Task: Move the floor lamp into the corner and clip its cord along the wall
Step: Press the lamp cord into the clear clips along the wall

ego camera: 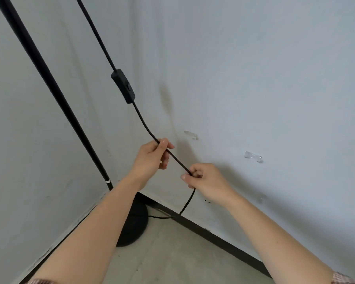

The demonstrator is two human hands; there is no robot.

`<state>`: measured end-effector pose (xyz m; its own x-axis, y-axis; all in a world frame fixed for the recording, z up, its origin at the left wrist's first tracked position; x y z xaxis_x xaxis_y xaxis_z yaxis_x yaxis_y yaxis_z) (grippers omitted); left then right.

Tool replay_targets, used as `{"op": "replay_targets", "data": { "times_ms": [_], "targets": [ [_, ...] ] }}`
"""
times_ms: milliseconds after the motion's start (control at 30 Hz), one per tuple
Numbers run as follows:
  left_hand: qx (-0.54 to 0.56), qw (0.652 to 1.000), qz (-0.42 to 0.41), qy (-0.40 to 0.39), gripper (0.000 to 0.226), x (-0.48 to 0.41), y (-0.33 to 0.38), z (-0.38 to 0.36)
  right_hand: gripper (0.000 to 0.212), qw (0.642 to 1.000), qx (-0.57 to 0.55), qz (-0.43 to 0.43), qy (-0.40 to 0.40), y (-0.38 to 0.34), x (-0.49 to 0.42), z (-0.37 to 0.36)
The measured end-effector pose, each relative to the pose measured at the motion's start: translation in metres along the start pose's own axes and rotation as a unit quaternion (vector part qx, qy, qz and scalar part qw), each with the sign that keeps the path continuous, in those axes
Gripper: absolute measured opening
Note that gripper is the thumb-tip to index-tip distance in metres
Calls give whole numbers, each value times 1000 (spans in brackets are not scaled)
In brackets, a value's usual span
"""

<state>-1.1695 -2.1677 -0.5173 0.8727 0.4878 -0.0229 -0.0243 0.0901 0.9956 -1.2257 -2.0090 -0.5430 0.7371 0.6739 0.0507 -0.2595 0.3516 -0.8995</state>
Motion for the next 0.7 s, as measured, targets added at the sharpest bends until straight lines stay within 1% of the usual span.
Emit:
{"op": "replay_targets", "data": {
  "times_ms": [67, 133, 200, 333, 400, 467, 500, 533, 600, 667, 700],
  "targets": [
    [76, 996, 42, 29, 28, -5, 2, 5, 17, 1000, -19, 9, 22, -15, 3, 10],
    [130, 989, 61, 39, 27, -10, 4, 2, 16, 999, -31, 9, 42, -24, 6, 14],
    [143, 987, 62, 46, 27, -15, 7, -3, 19, 998, -35, -1, 56, -27, 11, 15],
    [135, 987, 57, 67, 29, -16, 15, -11, 26, 997, -52, -27, 59, -33, 23, 15],
    [167, 983, 58, 53, 28, -16, 22, -11, 24, 995, -30, -11, 93, -45, 25, 27],
    [199, 979, 49, 9, 27, -16, 30, -9, 22, 990, -40, 15, 134, -57, 27, 43],
    [202, 978, 43, -13, 26, -16, 33, -8, 22, 988, -55, 26, 142, -62, 28, 49],
    [200, 979, 38, -26, 26, -15, 34, -7, 21, 987, -61, 33, 142, -65, 29, 52],
    [200, 979, 30, -22, 27, -13, 36, -5, 23, 990, -39, 34, 129, -70, 33, 54],
    [215, 976, 32, 19, 28, -13, 39, 0, 27, 994, -21, 10, 109, -71, 36, 54],
    [226, 972, 35, 44, 29, -15, 40, 5, 29, 995, -29, -6, 99, -70, 38, 57]
  ]
}}
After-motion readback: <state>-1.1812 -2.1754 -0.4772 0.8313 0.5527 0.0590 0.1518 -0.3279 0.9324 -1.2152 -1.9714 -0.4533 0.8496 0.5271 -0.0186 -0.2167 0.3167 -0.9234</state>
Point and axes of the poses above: each hand's wrist, its own x-axis away from the middle knuckle, its own z-axis out of the back of the hand, y = z × x, the point moved 4 cm from there along -x, towards the middle knuckle, and after that the axes turned 1 degree about z, right-handed, at the moved point
